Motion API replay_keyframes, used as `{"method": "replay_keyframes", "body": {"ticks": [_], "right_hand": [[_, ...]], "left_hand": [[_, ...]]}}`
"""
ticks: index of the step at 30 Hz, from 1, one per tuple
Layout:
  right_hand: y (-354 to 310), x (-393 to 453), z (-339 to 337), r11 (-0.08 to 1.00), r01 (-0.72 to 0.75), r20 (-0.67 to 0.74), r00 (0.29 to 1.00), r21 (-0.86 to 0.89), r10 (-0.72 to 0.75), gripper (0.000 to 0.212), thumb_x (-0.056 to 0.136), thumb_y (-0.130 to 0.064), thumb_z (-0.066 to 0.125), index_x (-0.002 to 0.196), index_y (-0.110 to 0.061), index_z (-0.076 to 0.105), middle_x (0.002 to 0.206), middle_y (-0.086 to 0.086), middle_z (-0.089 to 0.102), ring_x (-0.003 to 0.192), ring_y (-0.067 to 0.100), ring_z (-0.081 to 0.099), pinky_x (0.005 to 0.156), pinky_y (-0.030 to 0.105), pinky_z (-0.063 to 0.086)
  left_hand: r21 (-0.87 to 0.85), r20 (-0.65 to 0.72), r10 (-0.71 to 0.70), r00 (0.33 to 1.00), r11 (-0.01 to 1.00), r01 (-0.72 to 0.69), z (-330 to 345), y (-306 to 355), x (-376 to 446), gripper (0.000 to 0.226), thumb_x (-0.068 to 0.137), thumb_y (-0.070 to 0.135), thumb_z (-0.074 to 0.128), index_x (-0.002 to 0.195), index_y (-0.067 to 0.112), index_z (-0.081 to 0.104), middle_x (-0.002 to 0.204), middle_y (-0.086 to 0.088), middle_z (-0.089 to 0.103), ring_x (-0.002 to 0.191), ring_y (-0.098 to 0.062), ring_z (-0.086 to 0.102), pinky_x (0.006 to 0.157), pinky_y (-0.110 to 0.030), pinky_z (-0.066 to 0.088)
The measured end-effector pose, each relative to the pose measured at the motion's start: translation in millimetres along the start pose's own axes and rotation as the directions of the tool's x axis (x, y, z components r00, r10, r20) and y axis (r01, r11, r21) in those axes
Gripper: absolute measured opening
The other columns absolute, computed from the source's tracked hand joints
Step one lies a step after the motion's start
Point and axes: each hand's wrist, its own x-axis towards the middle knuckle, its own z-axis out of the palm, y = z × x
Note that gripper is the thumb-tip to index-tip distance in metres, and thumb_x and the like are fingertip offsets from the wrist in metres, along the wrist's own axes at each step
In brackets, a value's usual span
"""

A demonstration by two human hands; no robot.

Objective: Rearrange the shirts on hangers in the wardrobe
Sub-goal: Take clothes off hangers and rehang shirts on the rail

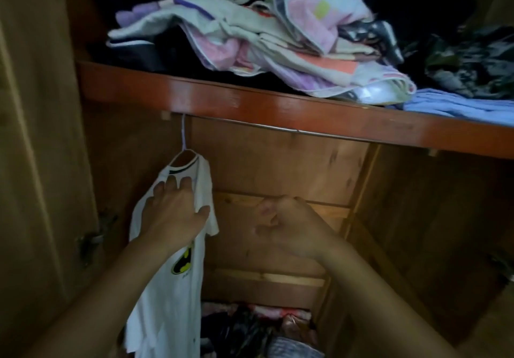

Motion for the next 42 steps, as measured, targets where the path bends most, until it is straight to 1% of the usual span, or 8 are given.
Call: {"method": "replay_keyframes", "body": {"ticks": [4,8,13,18,22,30,37,42], "right_hand": [[-16.7,35.6,19.5,0.994,0.057,0.071,0.995,0.089,-0.064,0.025,0.085,-0.039,0.072,0.108,-0.029,0.071,0.093,-0.015,0.069,0.089,0.003,0.066,0.085,0.032,0.056],[-37.4,77.4,34.6,0.983,0.086,0.146,0.983,0.164,-0.111,0.041,0.09,-0.037,0.07,0.126,-0.019,0.063,0.115,0.0,0.067,0.098,0.012,0.066,0.087,0.032,0.055],[-58.3,121.1,53.6,0.966,0.091,0.107,0.987,0.243,-0.12,0.027,0.1,-0.02,0.053,0.11,0.0,0.068,0.107,0.018,0.069,0.097,0.032,0.067,0.086,0.045,0.056],[-68.2,157.2,74.0,0.894,-0.129,0.226,0.974,0.429,0.032,0.042,0.103,-0.04,0.048,0.1,-0.003,0.066,0.081,0.011,0.068,0.066,0.022,0.069,0.046,0.018,0.049],[-65.8,175.7,86.5,0.918,-0.103,0.08,0.994,0.382,0.078,0.03,0.098,-0.022,0.058,0.109,0.005,0.066,0.096,0.022,0.068,0.086,0.035,0.07,0.079,0.045,0.059],[-63.9,173.5,75.3,0.998,0.013,-0.267,0.964,0.067,0.005,0.035,0.099,-0.024,0.046,0.1,0.0,0.072,0.108,0.023,0.07,0.103,0.038,0.066,0.082,0.032,0.049],[-53.2,158.0,45.1,0.997,0.071,-0.411,0.91,0.026,-0.054,0.026,0.097,-0.014,0.049,0.106,-0.003,0.072,0.111,0.018,0.071,0.105,0.034,0.065,0.076,0.024,0.042],[-35.8,133.8,32.6,0.997,0.079,-0.388,0.919,0.021,-0.064,0.023,0.098,-0.013,0.051,0.106,-0.004,0.071,0.109,0.02,0.071,0.105,0.038,0.064,0.086,0.033,0.051]], "left_hand": [[-0.033,-0.029,-0.107,0.994,0.994,0.106,9.1,-18.8,17.1,0.071,0.091,0.046,0.059,0.146,0.01,0.033,0.146,-0.018,0.04,0.132,-0.037,0.039,0.104,-0.047,0.04],[-0.011,-0.047,-0.207,0.977,0.978,0.207,19.6,-29.3,28.7,0.076,0.09,0.042,0.062,0.147,0.006,0.028,0.143,-0.017,0.044,0.128,-0.036,0.044,0.101,-0.043,0.039],[-0.134,-0.074,-0.202,0.977,0.972,0.191,26.7,-26.1,27.5,0.017,0.091,0.02,0.055,0.106,0.015,0.054,0.089,-0.003,0.061,0.079,-0.025,0.058,0.069,-0.034,0.044],[-0.244,0.07,-0.052,0.996,0.968,0.067,34.2,-14.4,30.2,0.011,0.095,0.012,0.051,0.092,0.02,0.058,0.074,0.007,0.053,0.067,-0.011,0.055,0.053,-0.022,0.039],[-0.382,0.067,0.006,0.998,0.924,0.019,33.5,-16.7,31.3,0.019,0.096,0.01,0.048,0.09,0.011,0.066,0.076,-0.003,0.062,0.072,-0.021,0.063,0.069,-0.038,0.055],[-0.344,-0.003,0.026,1.0,0.939,-0.025,19.2,-24.9,31.1,0.018,0.091,0.009,0.05,0.082,0.002,0.065,0.072,-0.012,0.062,0.073,-0.03,0.063,0.066,-0.037,0.05],[-0.341,-0.042,0.028,0.999,0.939,-0.04,15.3,-23.1,25.5,0.028,0.094,0.019,0.054,0.115,0.004,0.065,0.065,-0.003,0.061,0.075,-0.026,0.067,0.076,-0.039,0.057],[-0.344,-0.07,0.037,0.997,0.937,-0.059,15.1,-17.3,17.2,0.025,0.095,0.028,0.056,0.115,0.016,0.063,0.104,-0.007,0.071,0.089,-0.023,0.068,0.081,-0.04,0.058]]}}
